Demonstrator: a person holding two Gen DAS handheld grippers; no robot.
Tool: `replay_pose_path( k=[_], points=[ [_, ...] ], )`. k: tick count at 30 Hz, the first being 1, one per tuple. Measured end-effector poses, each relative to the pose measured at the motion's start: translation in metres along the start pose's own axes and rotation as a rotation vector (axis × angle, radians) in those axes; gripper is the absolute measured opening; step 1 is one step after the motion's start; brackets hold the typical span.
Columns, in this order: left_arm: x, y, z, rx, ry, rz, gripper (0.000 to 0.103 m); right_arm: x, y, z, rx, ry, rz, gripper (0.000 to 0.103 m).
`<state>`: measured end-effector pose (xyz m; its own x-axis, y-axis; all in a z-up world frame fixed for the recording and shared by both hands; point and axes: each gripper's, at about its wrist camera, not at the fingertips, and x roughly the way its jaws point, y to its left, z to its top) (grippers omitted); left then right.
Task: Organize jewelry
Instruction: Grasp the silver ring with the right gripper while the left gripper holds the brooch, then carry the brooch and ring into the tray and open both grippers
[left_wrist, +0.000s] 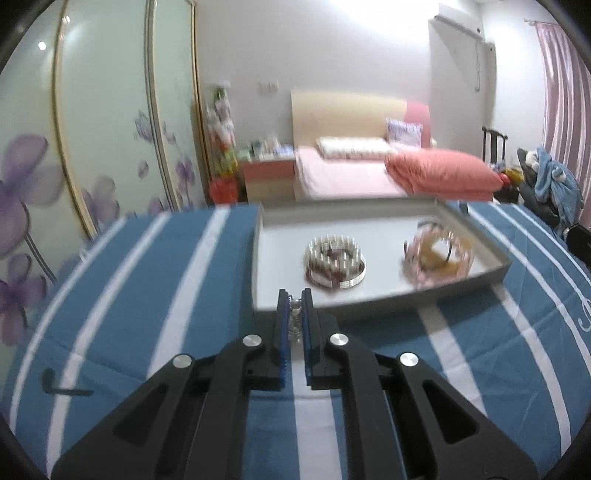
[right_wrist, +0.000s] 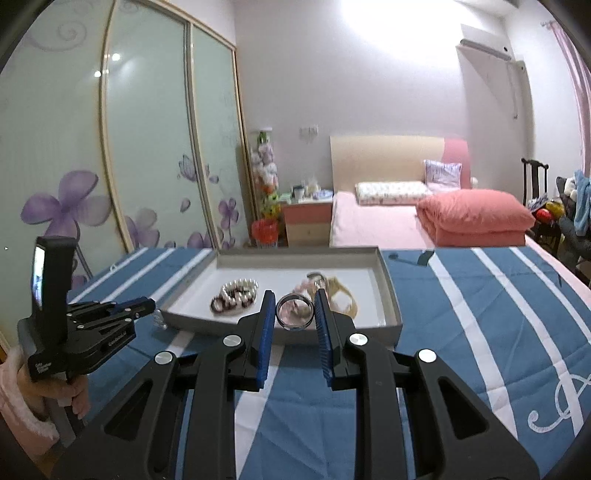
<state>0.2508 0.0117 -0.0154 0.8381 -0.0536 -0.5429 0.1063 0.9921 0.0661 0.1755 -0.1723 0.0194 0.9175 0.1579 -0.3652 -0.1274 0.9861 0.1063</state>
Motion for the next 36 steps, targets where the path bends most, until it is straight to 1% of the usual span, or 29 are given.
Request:
replay_pose_path(
  k=[5, 8, 13, 19, 36],
  points=[
    [-0.021, -0.006, 0.007, 0.017, -0.093, 0.065, 0.008, -0.002, 0.003, 0.004, 0.002, -0.037, 0.006, 0.023],
    [-0.029, -0.007, 0.011, 0.022, -0.129, 0.088, 0.008, -0.005, 0.006, 0.005, -0.008, -0.063, 0.004, 0.023],
    [-0.039, -0.006, 0.016, 0.020, -0.167, 0.105, 0.008, -0.011, 0.009, 0.006, -0.019, -0.087, 0.007, 0.023],
    [-0.045, -0.005, 0.016, 0.028, -0.186, 0.113, 0.008, -0.013, 0.010, 0.005, -0.022, -0.094, 0.015, 0.023],
    [-0.045, -0.007, 0.015, 0.031, -0.183, 0.109, 0.008, -0.012, 0.008, 0.004, -0.022, -0.093, 0.015, 0.023]
  ],
)
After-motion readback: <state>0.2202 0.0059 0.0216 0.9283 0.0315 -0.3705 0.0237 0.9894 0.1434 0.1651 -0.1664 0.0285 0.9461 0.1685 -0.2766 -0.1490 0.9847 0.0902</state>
